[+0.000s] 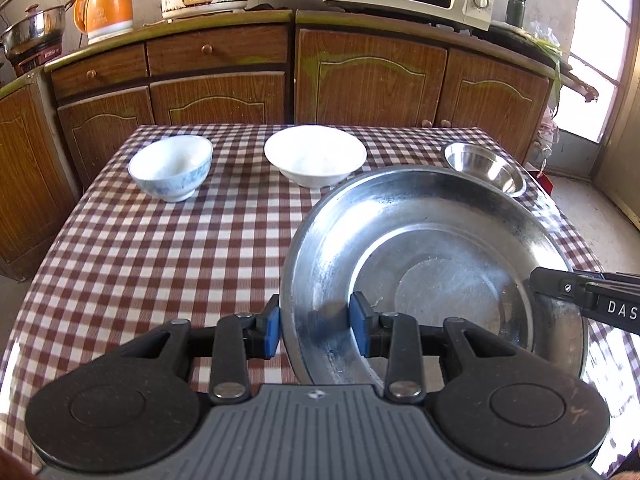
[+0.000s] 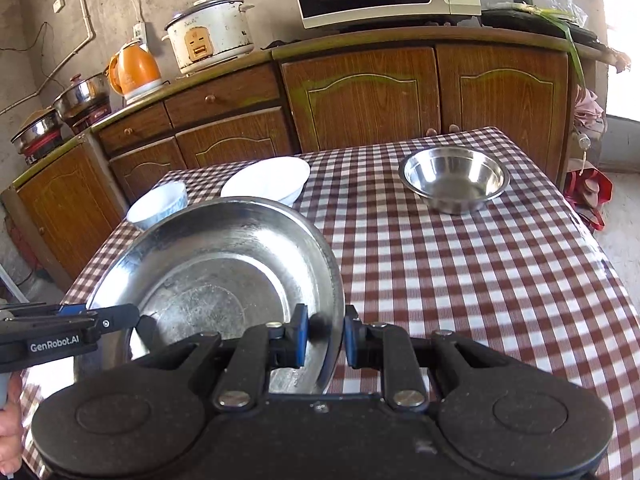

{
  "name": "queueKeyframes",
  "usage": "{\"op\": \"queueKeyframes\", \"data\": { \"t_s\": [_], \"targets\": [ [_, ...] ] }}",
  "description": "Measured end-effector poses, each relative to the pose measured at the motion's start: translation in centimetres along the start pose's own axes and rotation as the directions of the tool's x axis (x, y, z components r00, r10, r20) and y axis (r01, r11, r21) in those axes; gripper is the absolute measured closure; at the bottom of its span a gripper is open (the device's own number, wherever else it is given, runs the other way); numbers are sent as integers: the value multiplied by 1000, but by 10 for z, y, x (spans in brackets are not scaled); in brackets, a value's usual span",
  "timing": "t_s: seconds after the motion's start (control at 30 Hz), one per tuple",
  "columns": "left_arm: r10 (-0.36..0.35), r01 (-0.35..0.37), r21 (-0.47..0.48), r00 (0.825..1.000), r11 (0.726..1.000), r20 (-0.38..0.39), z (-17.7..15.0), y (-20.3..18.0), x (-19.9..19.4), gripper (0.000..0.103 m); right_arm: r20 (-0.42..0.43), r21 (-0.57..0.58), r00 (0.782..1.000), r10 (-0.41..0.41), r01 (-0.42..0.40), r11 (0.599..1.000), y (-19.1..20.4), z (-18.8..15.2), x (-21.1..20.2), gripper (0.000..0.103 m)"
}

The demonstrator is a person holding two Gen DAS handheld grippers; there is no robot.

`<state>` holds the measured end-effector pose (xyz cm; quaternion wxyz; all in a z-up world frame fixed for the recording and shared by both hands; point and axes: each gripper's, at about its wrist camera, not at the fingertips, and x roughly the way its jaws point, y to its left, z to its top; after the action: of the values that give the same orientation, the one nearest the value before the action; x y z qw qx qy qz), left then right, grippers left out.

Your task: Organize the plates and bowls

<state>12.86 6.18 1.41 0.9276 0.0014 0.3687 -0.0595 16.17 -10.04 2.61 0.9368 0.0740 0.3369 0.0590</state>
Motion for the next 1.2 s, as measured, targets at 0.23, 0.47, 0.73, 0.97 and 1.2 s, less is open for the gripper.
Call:
{"op": "queueKeyframes", "data": {
  "t_s": [0.23, 0.47, 0.73, 0.97, 1.2],
  "targets": [
    [8, -8, -1, 1000, 1000, -8, 12, 2, 16, 67, -10, 13, 1000, 1, 0, 1000, -4, 13, 21, 79],
    [13, -13, -10, 999, 1000, -35, 16, 6, 37, 67, -30, 14, 1000, -5, 5, 1000, -5, 19, 48, 79],
    [18, -20, -23, 997, 1000, -75, 17, 13, 63, 67, -65, 12, 998, -9, 10, 1000, -7, 19, 83, 79],
    [22, -26, -31, 994, 999, -104, 18, 18, 86, 67, -91, 11, 996, -16, 17, 1000, -7, 14, 110, 79],
    [21, -27, -46, 992, 999, -124, 20, 22, 103, 67, -105, 4, 994, -26, 26, 1000, -9, 12, 130, 78]
  ]
}}
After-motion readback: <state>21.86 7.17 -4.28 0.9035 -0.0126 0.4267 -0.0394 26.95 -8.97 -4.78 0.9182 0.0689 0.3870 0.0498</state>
